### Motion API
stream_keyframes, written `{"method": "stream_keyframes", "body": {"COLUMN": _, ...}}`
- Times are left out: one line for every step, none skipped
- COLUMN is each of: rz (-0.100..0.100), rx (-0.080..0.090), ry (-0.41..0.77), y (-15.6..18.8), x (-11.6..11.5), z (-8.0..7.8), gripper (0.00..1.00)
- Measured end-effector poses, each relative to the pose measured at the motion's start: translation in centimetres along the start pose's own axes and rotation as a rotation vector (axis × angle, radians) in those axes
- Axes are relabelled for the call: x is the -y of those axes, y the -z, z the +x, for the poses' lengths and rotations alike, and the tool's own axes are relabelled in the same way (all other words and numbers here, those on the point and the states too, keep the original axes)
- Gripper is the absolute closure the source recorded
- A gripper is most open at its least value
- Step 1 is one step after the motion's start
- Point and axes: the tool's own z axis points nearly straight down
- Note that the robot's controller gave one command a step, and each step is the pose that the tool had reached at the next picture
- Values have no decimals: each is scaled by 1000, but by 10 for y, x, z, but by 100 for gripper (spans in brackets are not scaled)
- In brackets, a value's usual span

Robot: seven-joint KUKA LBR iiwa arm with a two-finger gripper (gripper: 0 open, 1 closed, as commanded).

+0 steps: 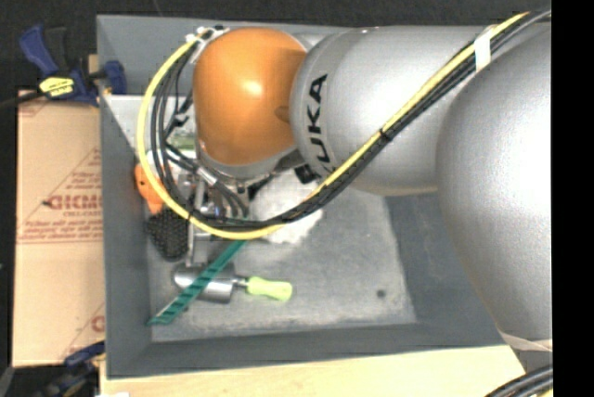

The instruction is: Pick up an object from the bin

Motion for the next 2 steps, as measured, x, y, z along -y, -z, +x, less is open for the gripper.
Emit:
{"method": "stream_keyframes", "body": {"rz": -2, "rx": 8, "ry": -6, "y": 5, "x": 2, "z": -2, "gripper": 0}}
{"method": "stream_keyframes", "body": {"rz": -4, "rx": 16, "ry": 204, "y": -130, "x": 90, "z": -15, "gripper": 0}}
